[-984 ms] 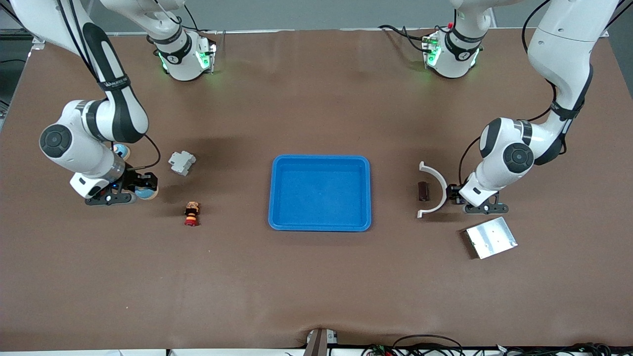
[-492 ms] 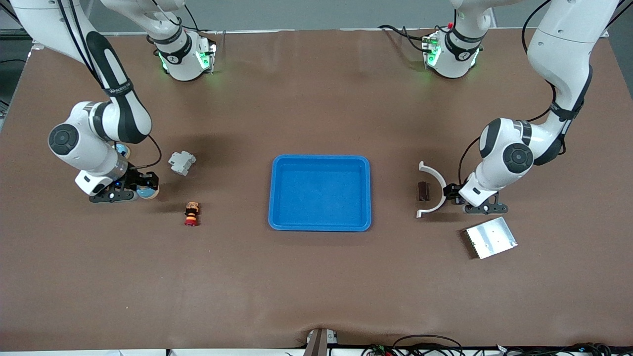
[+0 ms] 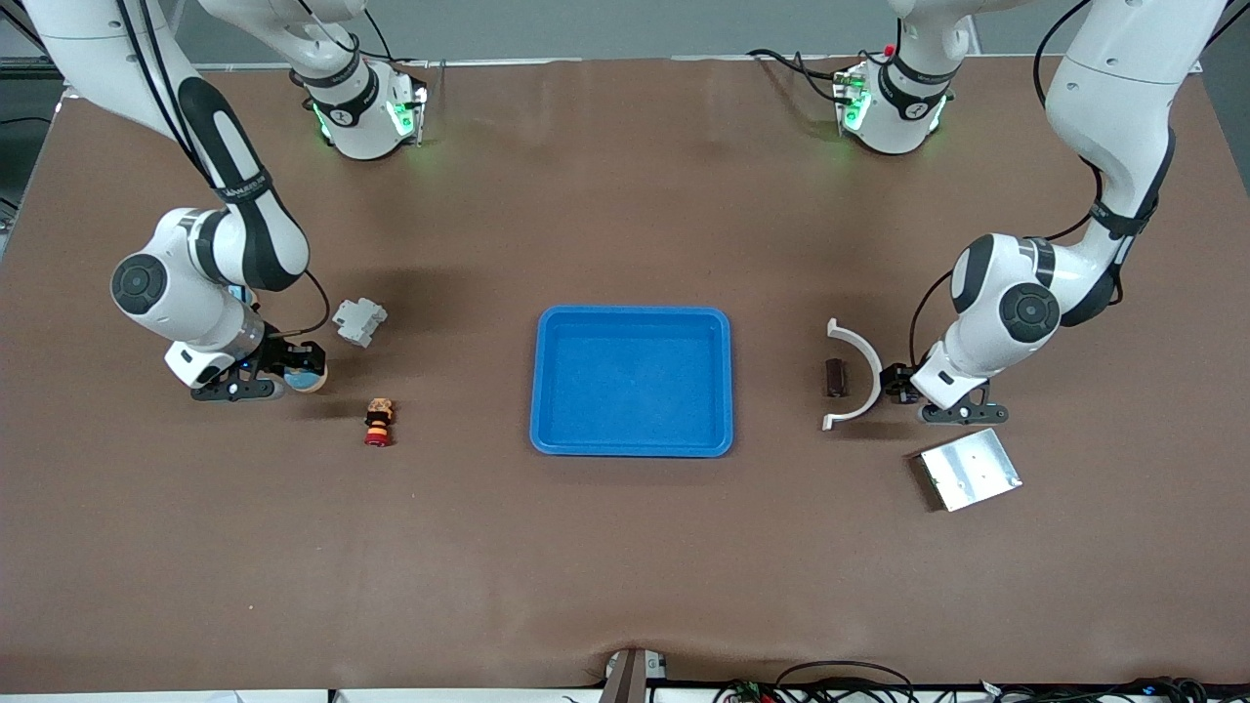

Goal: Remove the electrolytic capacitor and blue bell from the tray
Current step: 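Lower the bell near the breaker with the right gripper and open it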

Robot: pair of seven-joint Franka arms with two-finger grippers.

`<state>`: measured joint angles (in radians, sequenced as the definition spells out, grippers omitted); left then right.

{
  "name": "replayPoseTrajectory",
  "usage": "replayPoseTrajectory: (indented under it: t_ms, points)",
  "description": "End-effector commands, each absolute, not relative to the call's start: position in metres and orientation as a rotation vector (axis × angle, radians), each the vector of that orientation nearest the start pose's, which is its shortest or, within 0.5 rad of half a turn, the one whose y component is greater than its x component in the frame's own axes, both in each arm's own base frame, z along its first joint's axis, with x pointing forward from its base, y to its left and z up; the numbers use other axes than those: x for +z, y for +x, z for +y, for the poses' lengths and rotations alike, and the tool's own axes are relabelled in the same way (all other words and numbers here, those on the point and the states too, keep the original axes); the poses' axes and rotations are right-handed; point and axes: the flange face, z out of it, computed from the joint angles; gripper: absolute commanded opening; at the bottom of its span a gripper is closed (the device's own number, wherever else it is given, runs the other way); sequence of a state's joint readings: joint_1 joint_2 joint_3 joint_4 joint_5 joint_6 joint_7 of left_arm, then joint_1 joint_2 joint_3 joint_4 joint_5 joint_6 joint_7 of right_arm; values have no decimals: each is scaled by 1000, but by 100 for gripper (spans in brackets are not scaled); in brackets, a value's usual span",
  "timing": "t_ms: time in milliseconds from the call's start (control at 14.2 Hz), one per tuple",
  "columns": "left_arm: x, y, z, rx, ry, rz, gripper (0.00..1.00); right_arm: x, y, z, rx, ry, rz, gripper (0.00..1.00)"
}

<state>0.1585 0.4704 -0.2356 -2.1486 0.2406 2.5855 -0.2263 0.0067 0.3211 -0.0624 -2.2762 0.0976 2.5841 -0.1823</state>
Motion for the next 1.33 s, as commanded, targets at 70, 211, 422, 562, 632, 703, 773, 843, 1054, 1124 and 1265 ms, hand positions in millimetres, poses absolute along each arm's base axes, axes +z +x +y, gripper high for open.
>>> replayPoseTrajectory:
  t_ms: [70, 211, 422, 562, 632, 703, 773, 843, 1054, 1124, 1265]
  points:
    - [230, 575, -52, 94, -3074, 91, 100, 205, 534, -28, -37, -3094, -105, 0]
    - [263, 590, -52, 207, -3054, 78, 100, 201, 534, -28, -49, -3096, -104, 0]
    - [318, 610, -36, 385, -3054, -9, 100, 199, 535, -28, -70, -3098, -103, 0]
    - [349, 612, -18, 526, -3114, -71, 100, 193, 533, -23, -86, -3099, -115, 0]
    - [364, 614, -4, 538, -3128, -34, 100, 188, 532, -22, -83, -3098, -116, 0]
    - [378, 614, 6, 535, -3139, 13, 100, 187, 533, -21, -90, -3099, -118, 0]
    - [396, 614, 13, 497, -3144, 22, 100, 186, 532, -21, -88, -3099, -118, 0]
    - [416, 617, 16, 443, -3147, 11, 100, 184, 532, -22, -83, -3099, -115, 0]
    - [464, 611, 27, 424, -3128, -22, 100, 181, 532, -22, -95, -3101, -115, 0]
    - [478, 607, 27, 404, -3122, -32, 100, 181, 532, -22, -95, -3101, -115, 0]
    - [507, 602, 22, 327, -3113, -49, 100, 179, 532, -22, -88, -3101, -112, 6]
